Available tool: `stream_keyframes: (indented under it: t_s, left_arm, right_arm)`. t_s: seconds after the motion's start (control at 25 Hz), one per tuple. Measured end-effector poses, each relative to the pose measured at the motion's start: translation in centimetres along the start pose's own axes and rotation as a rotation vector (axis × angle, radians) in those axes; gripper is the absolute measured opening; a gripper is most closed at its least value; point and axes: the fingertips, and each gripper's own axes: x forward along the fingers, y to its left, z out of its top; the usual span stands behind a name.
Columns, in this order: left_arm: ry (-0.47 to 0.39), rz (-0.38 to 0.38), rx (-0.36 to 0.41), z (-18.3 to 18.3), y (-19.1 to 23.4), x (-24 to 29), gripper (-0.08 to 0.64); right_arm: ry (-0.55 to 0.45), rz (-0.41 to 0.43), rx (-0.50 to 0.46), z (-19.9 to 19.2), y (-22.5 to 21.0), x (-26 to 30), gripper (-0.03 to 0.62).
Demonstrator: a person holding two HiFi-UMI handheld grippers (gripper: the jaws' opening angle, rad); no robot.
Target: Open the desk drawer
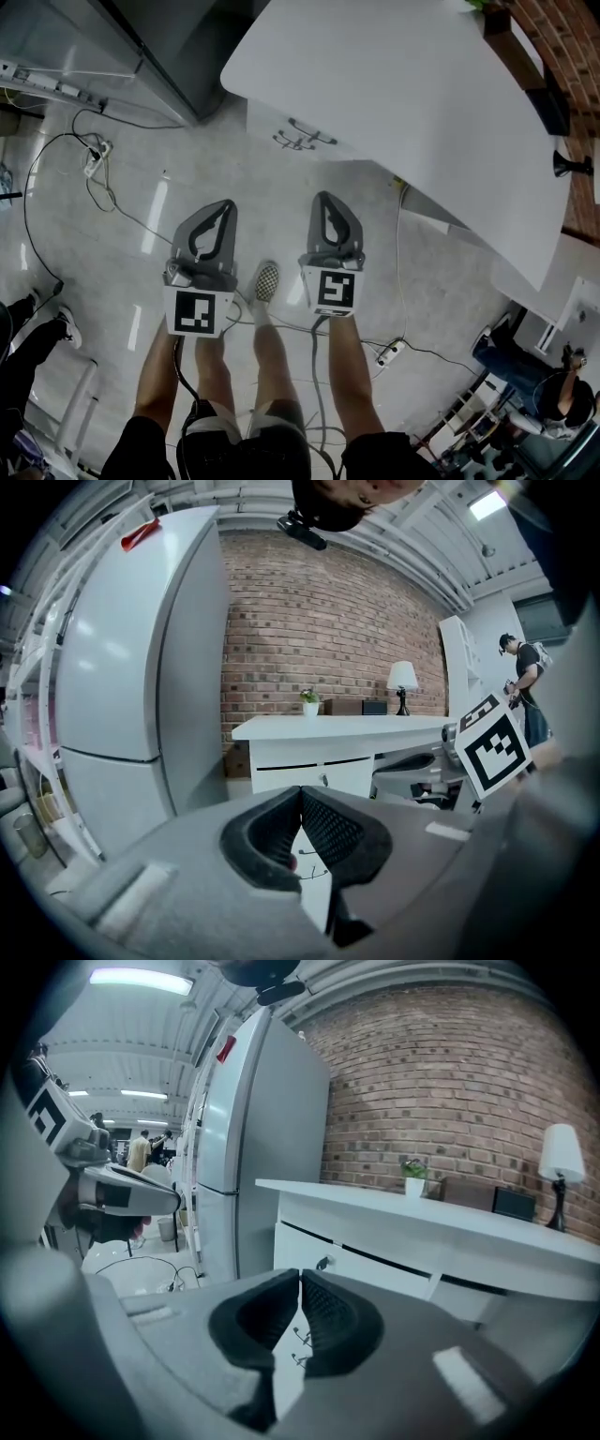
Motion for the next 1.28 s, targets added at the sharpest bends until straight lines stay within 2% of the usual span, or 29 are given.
stream_keyframes:
  t_s: [0.28, 0.36, 0.48, 0.6, 0.8, 1.08, 1.28]
  left_arm:
    - [0.033, 0.018, -0.041, -3.5, 0.4, 2.1, 0.011]
    - [0.04, 0.016, -0.037, -4.3, 0.2, 2.6, 0.011]
    - [0.048, 0.009, -0.044, -5.3, -0.1, 3.3, 0.011]
    - [0.047, 0.005, -0.051, -5.9, -0.5, 3.6, 0.011]
    - [0.077, 0.01, -0.074, -7.0, -0.4, 3.7, 0.011]
    - [0.088, 0.012, -0.083, -7.7, -0.1, 3.6, 0.011]
    - [0.105, 0.02, -0.096, -8.3, 0.5, 3.1, 0.011]
  right_arm:
    - [0.035, 0.008, -0.052, -3.5, -0.7, 2.8, 0.026]
    - [0.046, 0.015, -0.079, -4.5, -0.8, 3.8, 0.051]
    - [0.075, 0.022, -0.16, -5.4, -1.3, 5.2, 0.104]
    - [0.1, 0.032, -0.289, -5.9, -1.5, 6.5, 0.147]
    - [0.169, -0.002, -0.471, -6.3, -2.0, 8.3, 0.193]
    - [0.185, -0.019, -0.616, -7.1, -2.1, 11.0, 0.29]
    - [0.21, -0.015, -0.647, -7.5, -2.0, 12.5, 0.302]
